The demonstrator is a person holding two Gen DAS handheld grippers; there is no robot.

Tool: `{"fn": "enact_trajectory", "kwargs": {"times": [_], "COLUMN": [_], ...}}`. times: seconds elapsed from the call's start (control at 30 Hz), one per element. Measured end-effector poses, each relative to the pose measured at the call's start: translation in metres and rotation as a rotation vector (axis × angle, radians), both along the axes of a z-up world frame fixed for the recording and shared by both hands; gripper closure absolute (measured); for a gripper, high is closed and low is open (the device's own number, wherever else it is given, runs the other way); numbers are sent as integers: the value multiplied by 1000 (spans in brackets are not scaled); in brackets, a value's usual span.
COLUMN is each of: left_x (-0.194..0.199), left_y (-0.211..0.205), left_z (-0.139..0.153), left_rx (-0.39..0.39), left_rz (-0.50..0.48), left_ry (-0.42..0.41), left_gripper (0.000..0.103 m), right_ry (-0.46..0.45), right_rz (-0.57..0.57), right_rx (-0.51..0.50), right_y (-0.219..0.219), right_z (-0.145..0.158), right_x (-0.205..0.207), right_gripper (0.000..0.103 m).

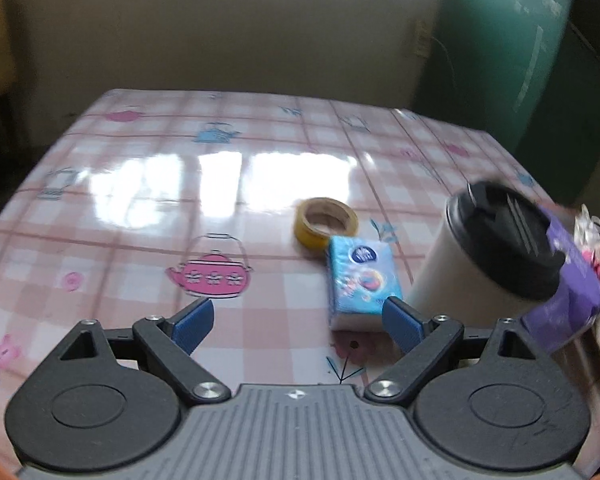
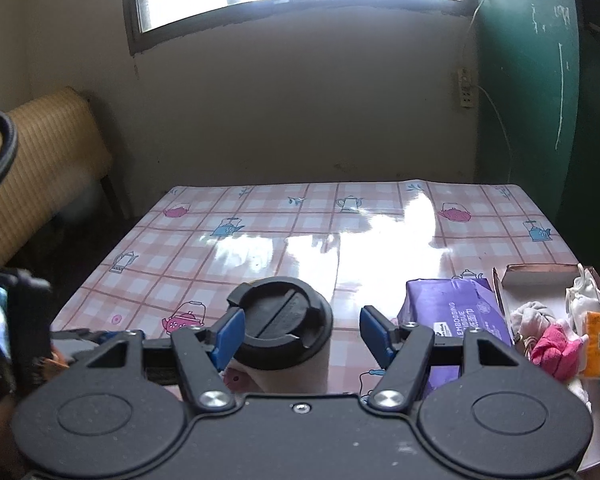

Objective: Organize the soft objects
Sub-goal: 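Close left gripper on blue tissue pack while right tool moves to yellow tape roll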

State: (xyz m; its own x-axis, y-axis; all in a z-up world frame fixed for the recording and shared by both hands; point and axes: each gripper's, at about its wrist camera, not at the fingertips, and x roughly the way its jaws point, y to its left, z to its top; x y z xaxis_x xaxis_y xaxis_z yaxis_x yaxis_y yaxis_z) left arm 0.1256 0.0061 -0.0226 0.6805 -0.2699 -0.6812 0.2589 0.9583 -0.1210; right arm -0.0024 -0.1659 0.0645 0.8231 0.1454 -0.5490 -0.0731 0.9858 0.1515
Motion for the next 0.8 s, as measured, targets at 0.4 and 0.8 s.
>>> {"fn": "enact_trajectory", "kwargs": {"times": [0.4, 0.8], "left_x": [38, 40], "left_y": [-10, 41], "left_z": [-35, -15], "left_rx": [-21, 171], "left_rz": [-88, 131], "left_ry": [8, -143], "left_gripper": [0, 0], "right_ry": [16, 1], "right_rz": [-34, -16], "right_rx": [23, 34], "right_y": [-15, -12], "right_z": [-13, -17], "right_x": [12, 20], "right_gripper": [26, 26]}}
